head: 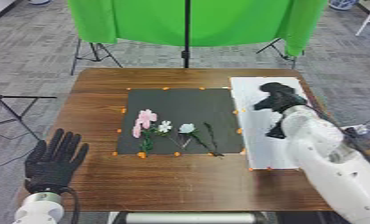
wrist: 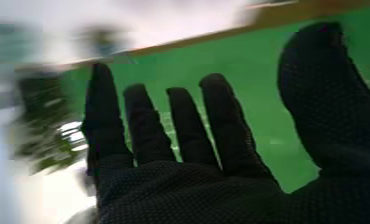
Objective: Arrange flowers
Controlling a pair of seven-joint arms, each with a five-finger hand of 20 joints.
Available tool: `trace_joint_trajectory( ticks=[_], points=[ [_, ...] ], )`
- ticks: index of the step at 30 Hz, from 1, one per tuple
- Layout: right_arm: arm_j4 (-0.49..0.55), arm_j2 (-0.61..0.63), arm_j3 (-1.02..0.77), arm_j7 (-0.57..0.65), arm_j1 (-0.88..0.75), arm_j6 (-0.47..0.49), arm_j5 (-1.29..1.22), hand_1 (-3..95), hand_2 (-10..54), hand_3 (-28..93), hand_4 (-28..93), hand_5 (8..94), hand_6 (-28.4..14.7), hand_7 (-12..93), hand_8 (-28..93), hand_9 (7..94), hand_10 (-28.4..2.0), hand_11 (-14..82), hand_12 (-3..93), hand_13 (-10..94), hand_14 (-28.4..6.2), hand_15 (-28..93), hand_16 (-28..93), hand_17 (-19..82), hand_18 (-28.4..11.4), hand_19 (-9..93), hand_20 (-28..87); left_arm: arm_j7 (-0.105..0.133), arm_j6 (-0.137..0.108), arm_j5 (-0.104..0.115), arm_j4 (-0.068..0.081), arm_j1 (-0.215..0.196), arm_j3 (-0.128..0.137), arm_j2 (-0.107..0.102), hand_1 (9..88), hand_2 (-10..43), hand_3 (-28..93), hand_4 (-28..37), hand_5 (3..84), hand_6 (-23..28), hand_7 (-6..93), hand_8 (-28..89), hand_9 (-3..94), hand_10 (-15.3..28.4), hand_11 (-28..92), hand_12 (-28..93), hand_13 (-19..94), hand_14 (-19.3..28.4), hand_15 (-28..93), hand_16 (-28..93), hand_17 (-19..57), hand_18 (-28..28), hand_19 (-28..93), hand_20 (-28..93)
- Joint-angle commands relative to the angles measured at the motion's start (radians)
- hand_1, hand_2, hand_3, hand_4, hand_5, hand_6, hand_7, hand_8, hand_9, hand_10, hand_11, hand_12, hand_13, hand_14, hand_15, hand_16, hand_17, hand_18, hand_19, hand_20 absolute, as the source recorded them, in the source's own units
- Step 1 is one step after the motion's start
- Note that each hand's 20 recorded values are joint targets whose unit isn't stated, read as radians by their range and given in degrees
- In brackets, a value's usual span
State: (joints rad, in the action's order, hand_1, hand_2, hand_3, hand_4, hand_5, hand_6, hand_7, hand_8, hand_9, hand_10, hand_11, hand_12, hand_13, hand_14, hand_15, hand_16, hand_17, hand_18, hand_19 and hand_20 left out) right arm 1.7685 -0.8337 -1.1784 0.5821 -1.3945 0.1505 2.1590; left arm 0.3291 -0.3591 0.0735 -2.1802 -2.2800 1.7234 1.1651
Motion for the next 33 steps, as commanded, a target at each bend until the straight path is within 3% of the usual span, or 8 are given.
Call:
trace_joint_trajectory(
  ticks=[1,12,15,18,20,21,24,33],
  points=[
    [-0.132,0.065,-0.038,0.032,0.017,-0.038,0.041,39.9,-9.5,74,-28,34.1,-3.5,8,-10,24.4,-12.4,4.5,8.5,21,-17.0,2,21,9,-19.9,53,21,-0.019,0.056,-0.024,0.000,-0.030,-0.001,0.020,28.1,20.3,76,-28.3,47.9,7.0,12.6,-9,40.5,14.6,20,12,31,13.8,37,-5,-4.1,14.1,32,17],
    [-0.303,0.036,0.076,-0.024,0.173,0.013,-0.007,48.8,-9.5,71,-28,32.4,0.3,14,-13,26.4,-9.6,8.5,5.8,30,-13.6,5,21,14,-18.4,52,19,-0.024,0.056,-0.031,0.011,0.001,-0.043,0.015,28.8,19.5,76,-28.3,48.1,6.6,13.2,-9,40.3,14.7,20,13,31,13.8,37,-5,-4.2,14.1,32,17],
    [-0.298,0.030,0.062,-0.003,0.159,0.077,-0.043,51.0,-9.5,73,-28,43.8,1.5,16,-14,39.0,-9.1,9.7,6.1,39,-12.7,10,18,18,-18.5,55,20,-0.035,0.061,-0.032,0.016,0.013,-0.059,0.019,28.8,19.7,76,-28.3,47.8,7.1,13.2,-9,40.3,14.7,20,12,31,13.8,37,-5,-4.3,14.1,32,17],
    [-0.294,0.035,0.078,-0.006,0.133,0.012,-0.008,54.2,-6.2,75,-28,57.7,1.5,15,-13,55.8,-10.2,11.1,10.5,54,-10.8,17,17,24,-17.4,61,22,-0.041,0.062,-0.031,0.019,0.018,-0.064,0.014,28.5,20.1,75,-28.3,47.6,7.6,12.8,-9,40.3,14.7,20,12,31,13.9,37,-5,-4.3,14.1,32,18],
    [-0.289,0.036,0.078,-0.019,0.118,-0.008,0.001,59.3,-6.2,70,-28,65.6,1.4,17,-6,67.7,-10.3,9.8,19.9,63,-7.8,22,30,26,-18.0,67,28,-0.052,0.068,-0.033,0.022,0.022,-0.061,0.015,28.4,20.1,76,-28.3,47.5,7.7,12.6,-9,40.3,14.7,20,12,31,13.9,37,-5,-4.3,14.1,32,18],
    [-0.278,0.038,0.073,-0.016,0.110,-0.010,-0.007,61.4,-6.9,68,-28,69.9,1.1,18,-3,76.4,-9.8,8.2,30.0,67,-6.8,28,38,26,-18.5,70,32,-0.052,0.071,-0.033,0.022,0.023,-0.061,0.015,28.4,20.1,76,-28.3,47.4,7.7,12.4,-9,40.3,14.7,20,12,31,13.9,37,-5,-4.3,14.1,32,18],
    [-0.208,0.050,0.038,-0.030,0.058,-0.062,0.005,63.7,-9.1,67,-28,76.3,1.5,20,0,84.1,-9.3,10.2,40.9,70,-6.9,40,43,27,-19.2,72,38,-0.053,0.075,-0.034,0.023,0.026,-0.060,0.009,28.3,20.2,76,-28.3,47.3,7.8,12.0,-8,40.1,14.6,20,12,31,13.8,37,-5,-4.4,14.1,32,18],
    [0.096,0.043,0.102,-0.149,0.020,-0.168,0.051,63.7,-9.5,69,-28,78.7,1.2,20,0,85.8,-10.1,11.7,43.6,70,-8.0,45,43,28,-19.9,73,39,-0.060,0.069,-0.029,0.018,0.015,-0.059,0.014,28.9,20.0,75,-28.3,47.4,7.1,12.6,-8,40.1,14.6,20,12,31,13.8,37,-5,-4.4,14.1,32,18]
  ],
)
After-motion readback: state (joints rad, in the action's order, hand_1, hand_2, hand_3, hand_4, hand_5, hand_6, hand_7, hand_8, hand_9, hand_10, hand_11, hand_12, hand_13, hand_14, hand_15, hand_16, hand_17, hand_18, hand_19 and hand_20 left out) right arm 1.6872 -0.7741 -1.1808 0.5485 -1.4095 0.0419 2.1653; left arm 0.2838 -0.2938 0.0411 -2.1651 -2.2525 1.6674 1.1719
